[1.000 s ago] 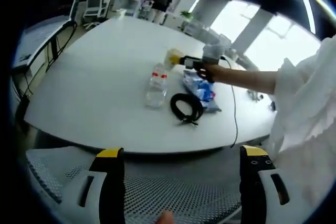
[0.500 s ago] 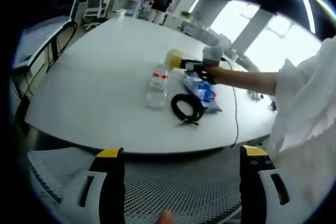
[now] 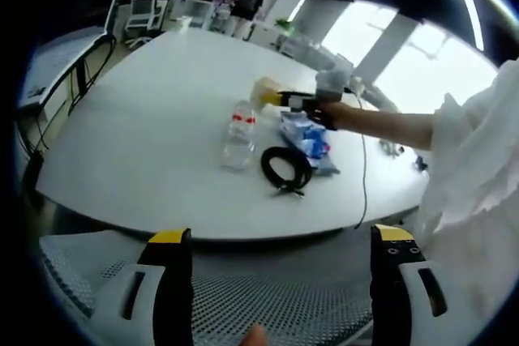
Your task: Arrange the tabletop items into an orderly group along one side of the table until the central work area is clear of visible clutter.
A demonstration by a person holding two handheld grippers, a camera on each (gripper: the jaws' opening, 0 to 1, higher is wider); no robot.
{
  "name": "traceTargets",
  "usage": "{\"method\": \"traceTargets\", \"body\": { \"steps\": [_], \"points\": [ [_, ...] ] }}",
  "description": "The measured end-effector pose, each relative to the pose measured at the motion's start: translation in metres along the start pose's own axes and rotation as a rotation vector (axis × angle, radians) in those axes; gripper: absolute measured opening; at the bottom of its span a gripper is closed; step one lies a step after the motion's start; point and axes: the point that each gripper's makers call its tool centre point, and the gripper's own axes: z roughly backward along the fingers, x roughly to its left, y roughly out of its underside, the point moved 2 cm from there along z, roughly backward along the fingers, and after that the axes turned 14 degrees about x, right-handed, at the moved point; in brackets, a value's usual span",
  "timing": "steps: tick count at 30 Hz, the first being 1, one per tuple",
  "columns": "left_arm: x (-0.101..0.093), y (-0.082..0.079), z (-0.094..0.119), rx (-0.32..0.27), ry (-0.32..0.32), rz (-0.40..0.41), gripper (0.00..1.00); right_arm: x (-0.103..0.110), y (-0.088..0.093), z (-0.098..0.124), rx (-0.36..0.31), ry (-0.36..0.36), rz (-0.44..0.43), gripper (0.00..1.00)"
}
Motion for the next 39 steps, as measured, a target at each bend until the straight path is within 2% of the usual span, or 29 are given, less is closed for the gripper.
{"method": "traceTargets", "body": {
  "steps": [9, 13, 20, 25, 39],
  "points": [
    [-0.002, -0.005, 0.000, -0.014, 0.011, -0.038, 0.88, 0.002, -0.008, 0.031, -0.033, 0.016, 0.005, 0.52],
    [0.001, -0.016, -0.001, -0.027, 0.010, -0.057, 0.88, 0.004, -0.007, 0.044, -0.037, 0.028, 0.010, 0.53],
    [-0.002, -0.036, -0.007, -0.018, 0.040, -0.143, 0.88, 0.007, -0.003, 0.067, -0.038, 0.054, 0.008, 0.53],
    [-0.002, -0.047, -0.013, 0.000, 0.063, -0.196, 0.88, 0.007, 0.007, 0.082, -0.034, 0.086, -0.009, 0.53],
    [0.002, -0.063, -0.026, 0.061, 0.119, -0.292, 0.88, 0.004, 0.040, 0.118, -0.017, 0.186, -0.103, 0.52]
  ]
}}
